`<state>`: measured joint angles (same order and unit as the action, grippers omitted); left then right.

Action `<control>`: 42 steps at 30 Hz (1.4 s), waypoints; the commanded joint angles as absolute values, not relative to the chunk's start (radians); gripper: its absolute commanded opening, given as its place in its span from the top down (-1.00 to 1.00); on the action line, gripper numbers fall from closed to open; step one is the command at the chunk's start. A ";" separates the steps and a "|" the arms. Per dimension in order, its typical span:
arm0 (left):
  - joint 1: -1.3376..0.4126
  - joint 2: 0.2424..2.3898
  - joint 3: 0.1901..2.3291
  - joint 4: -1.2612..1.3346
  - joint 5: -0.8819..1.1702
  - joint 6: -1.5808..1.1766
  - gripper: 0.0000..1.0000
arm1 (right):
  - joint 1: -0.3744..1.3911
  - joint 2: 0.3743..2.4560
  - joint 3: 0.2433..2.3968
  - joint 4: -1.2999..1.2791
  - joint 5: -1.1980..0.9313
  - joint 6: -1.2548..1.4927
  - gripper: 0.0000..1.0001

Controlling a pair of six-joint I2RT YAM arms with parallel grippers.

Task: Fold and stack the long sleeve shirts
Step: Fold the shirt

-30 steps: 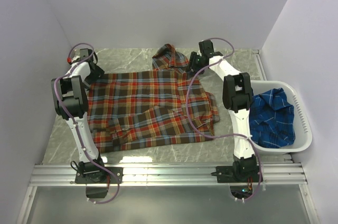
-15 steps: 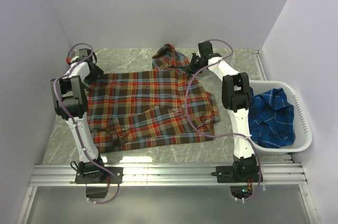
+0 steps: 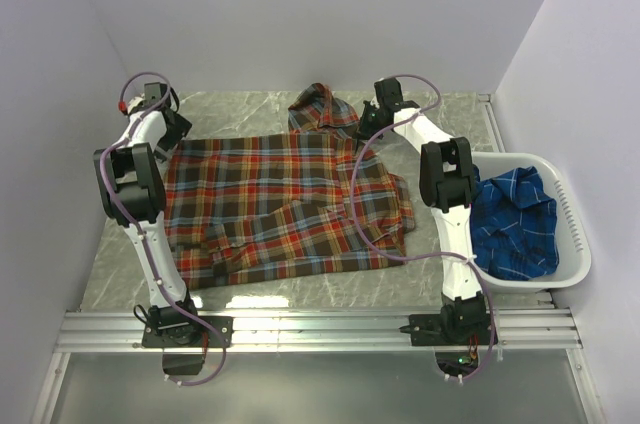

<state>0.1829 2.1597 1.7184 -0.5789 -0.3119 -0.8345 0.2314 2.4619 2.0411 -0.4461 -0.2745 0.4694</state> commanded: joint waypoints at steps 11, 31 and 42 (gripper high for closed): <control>0.181 2.270 1.816 -0.563 -0.305 -0.802 -0.65 | 0.244 2.448 2.014 -0.419 -0.255 0.428 1.00; 0.164 2.332 1.819 -0.592 -0.333 -0.709 0.52 | 0.245 2.436 2.025 -0.446 -0.235 0.403 1.00; 0.161 2.271 1.741 -0.601 -0.316 -0.669 0.99 | 0.247 2.382 1.973 -0.466 -0.210 0.373 1.00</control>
